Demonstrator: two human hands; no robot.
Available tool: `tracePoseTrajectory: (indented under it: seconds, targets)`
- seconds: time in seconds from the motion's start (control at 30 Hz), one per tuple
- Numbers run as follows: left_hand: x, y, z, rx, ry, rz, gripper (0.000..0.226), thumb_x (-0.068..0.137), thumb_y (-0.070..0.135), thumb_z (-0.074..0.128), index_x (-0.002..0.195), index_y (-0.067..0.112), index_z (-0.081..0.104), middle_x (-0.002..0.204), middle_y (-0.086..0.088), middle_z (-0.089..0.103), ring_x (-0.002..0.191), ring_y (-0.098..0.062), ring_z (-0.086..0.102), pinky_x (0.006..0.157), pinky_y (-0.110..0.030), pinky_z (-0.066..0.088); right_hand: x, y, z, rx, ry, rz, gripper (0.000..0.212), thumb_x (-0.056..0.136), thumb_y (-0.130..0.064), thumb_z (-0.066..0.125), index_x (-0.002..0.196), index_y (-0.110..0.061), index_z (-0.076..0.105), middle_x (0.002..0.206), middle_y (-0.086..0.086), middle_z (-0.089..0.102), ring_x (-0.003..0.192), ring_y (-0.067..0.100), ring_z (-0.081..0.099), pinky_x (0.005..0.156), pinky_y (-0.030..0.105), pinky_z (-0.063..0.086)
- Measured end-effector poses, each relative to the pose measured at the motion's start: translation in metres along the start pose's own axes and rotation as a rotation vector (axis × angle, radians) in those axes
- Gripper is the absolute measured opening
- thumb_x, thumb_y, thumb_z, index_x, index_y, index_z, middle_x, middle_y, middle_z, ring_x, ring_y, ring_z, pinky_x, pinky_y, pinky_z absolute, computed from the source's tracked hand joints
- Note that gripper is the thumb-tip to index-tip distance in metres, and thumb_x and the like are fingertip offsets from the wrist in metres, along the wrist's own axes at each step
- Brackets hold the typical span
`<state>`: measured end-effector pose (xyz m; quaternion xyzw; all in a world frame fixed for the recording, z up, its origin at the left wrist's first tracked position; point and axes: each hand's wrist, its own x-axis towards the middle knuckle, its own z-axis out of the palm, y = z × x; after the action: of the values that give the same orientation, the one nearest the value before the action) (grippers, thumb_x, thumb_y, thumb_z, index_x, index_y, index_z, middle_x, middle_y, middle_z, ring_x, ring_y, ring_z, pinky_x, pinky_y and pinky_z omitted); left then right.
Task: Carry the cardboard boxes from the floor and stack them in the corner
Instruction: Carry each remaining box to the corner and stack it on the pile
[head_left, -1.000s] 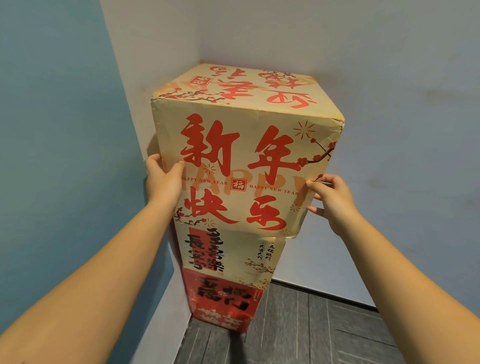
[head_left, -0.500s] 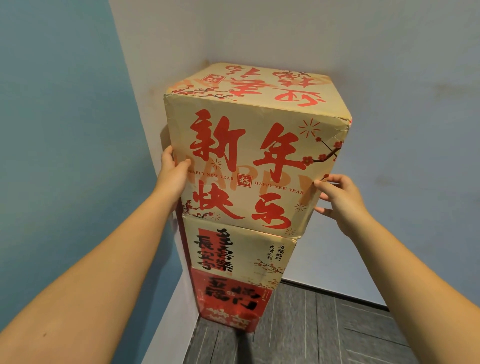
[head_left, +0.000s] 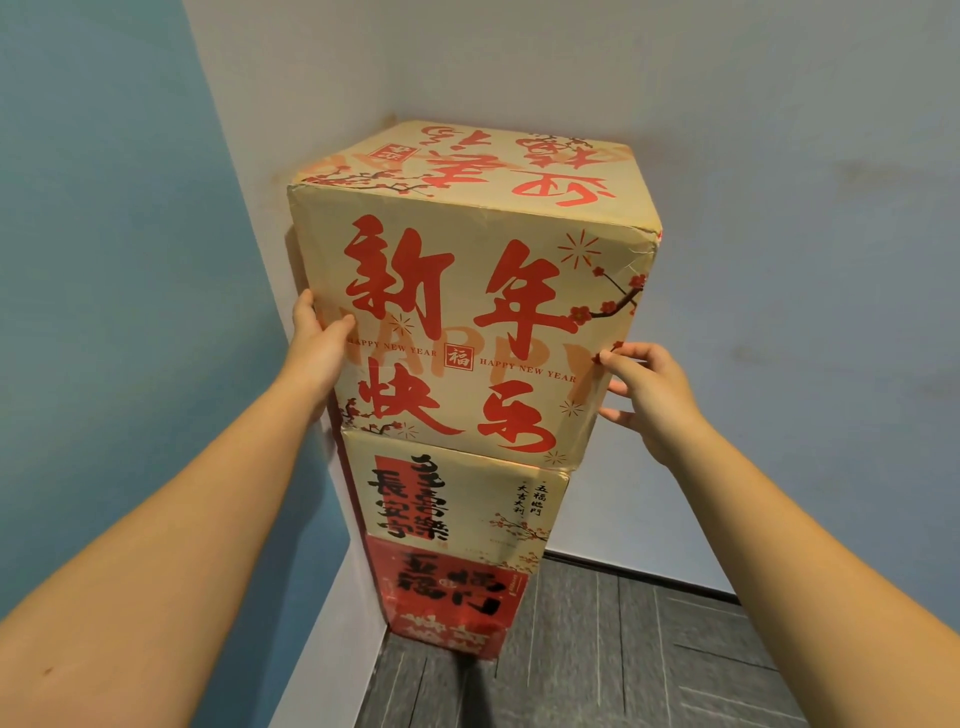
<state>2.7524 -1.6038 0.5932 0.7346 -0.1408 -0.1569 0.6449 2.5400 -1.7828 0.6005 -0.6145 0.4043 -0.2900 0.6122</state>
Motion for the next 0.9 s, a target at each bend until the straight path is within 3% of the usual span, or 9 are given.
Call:
tracePoseTrajectory:
  seconds: [0.3, 0.47, 0.6, 0.67, 0.77, 0.83, 0.9]
  targets:
    - [0.003, 0.002, 0.002, 0.001, -0.001, -0.002, 0.058, 0.098, 0.028, 0.041, 0.148, 0.024, 0.014, 0.149, -0.004, 0.036, 0.131, -0.027, 0.044, 0.106, -0.050, 0.039, 0.000, -0.002, 0.001, -0.013, -0.010, -0.004, 0.015, 0.093, -0.021, 0.053, 0.103, -0.014, 0.045, 0.101, 0.000, 0.054, 0.103, 0.020, 0.052, 0.059, 0.026, 0.048]
    - [-0.005, 0.003, 0.007, 0.026, 0.129, -0.026, 0.052, 0.096, 0.023, 0.047, 0.143, 0.015, 0.026, 0.142, -0.007, 0.044, 0.125, -0.026, 0.049, 0.102, -0.043, 0.044, 0.000, -0.004, -0.003, -0.055, 0.026, -0.008, 0.013, 0.091, -0.021, 0.055, 0.083, -0.017, 0.046, 0.089, -0.002, 0.053, 0.090, 0.014, 0.051, 0.080, 0.037, 0.046]
    - [-0.024, 0.007, 0.011, 0.071, 0.212, -0.026, 0.045, 0.094, 0.019, 0.051, 0.137, 0.011, 0.038, 0.135, -0.007, 0.049, 0.119, -0.024, 0.052, 0.093, -0.033, 0.046, -0.006, -0.007, -0.009, -0.081, 0.053, -0.043, 0.022, 0.092, -0.019, 0.054, 0.072, -0.016, 0.045, 0.078, 0.000, 0.052, 0.072, 0.010, 0.050, 0.070, 0.029, 0.047]
    - [-0.038, 0.012, 0.014, 0.085, 0.185, -0.018, 0.038, 0.095, 0.017, 0.049, 0.132, 0.009, 0.046, 0.119, -0.004, 0.056, 0.111, -0.020, 0.053, 0.088, -0.030, 0.044, -0.011, -0.010, -0.010, -0.062, -0.013, -0.059, 0.023, 0.092, -0.016, 0.052, 0.070, -0.015, 0.047, 0.073, 0.001, 0.052, 0.068, 0.011, 0.049, 0.062, 0.023, 0.045]
    - [-0.061, 0.021, 0.014, 0.042, 0.099, -0.010, 0.025, 0.094, 0.012, 0.048, 0.117, 0.007, 0.056, 0.087, 0.004, 0.056, 0.081, -0.011, 0.055, 0.076, -0.023, 0.043, -0.020, -0.017, -0.002, -0.032, -0.175, -0.088, 0.022, 0.092, -0.011, 0.052, 0.070, -0.013, 0.053, 0.066, 0.000, 0.050, 0.061, 0.010, 0.045, 0.058, 0.021, 0.042]
    - [-0.080, 0.028, 0.011, 0.025, 0.081, -0.010, 0.012, 0.094, 0.010, 0.046, 0.097, 0.011, 0.059, 0.084, 0.003, 0.058, 0.072, -0.008, 0.054, 0.067, -0.018, 0.043, -0.027, -0.023, 0.006, -0.032, -0.287, -0.110, 0.020, 0.091, -0.010, 0.052, 0.072, -0.013, 0.057, 0.065, -0.001, 0.052, 0.059, 0.010, 0.048, 0.057, 0.019, 0.043]
    - [-0.101, 0.033, 0.005, 0.013, 0.117, 0.000, 0.018, 0.095, 0.011, 0.046, 0.082, 0.019, 0.056, 0.084, 0.003, 0.059, 0.072, -0.008, 0.055, 0.065, -0.019, 0.043, -0.034, -0.029, 0.016, -0.041, -0.393, -0.135, 0.018, 0.090, -0.009, 0.053, 0.074, -0.014, 0.059, 0.066, -0.001, 0.055, 0.059, 0.009, 0.049, 0.056, 0.019, 0.043]
